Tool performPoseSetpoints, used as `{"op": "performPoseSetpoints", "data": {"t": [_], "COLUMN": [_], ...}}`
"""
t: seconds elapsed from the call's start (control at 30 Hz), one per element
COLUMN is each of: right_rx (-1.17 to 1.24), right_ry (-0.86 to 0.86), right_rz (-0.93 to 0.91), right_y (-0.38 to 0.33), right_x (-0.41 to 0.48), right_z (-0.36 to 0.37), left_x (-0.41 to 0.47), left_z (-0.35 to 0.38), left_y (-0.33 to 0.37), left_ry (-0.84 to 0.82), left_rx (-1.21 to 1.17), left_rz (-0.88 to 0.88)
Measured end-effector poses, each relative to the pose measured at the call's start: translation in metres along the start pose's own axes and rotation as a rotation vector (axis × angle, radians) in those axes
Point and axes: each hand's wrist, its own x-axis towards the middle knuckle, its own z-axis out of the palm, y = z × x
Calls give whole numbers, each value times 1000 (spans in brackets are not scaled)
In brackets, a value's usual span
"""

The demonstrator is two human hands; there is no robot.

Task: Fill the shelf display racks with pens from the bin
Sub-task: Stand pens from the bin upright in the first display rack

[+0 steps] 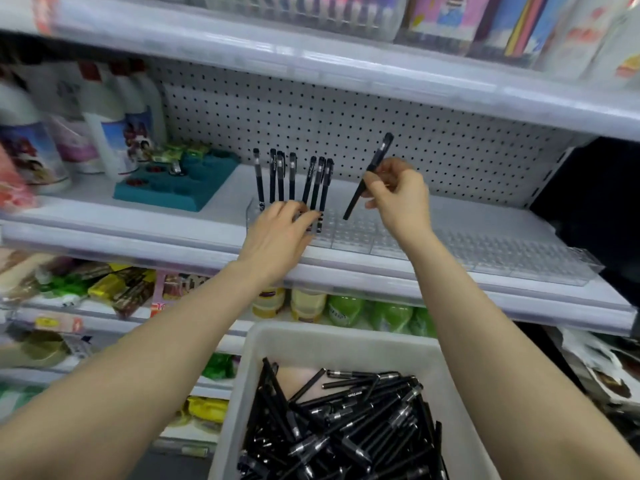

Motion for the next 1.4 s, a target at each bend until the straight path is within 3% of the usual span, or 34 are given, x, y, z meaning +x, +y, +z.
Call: {"op": "performPoseSetpoints", "data": {"t": [0.27, 0.5, 1.07, 1.2, 1.4], "right_rx": [-49, -204, -325, -336, -263], "right_ry": [41, -65, -104, -62, -73], "right_rz": [-49, -49, -20, -85, -134], "right_y": [17, 42, 39, 35, 46], "right_x": [16, 8, 8, -12, -95], "right_z": [41, 56, 49, 30, 7], "left_x": [-7, -8, -9, -28, -93], "left_z": [16, 21, 6, -8, 9], "left_y": [0, 0, 8, 28, 63], "left_ry": [90, 133, 75, 122, 23], "left_rx": [-38, -51, -96, -170, -254], "left_rz": [-8, -24, -74, -128, -167]}}
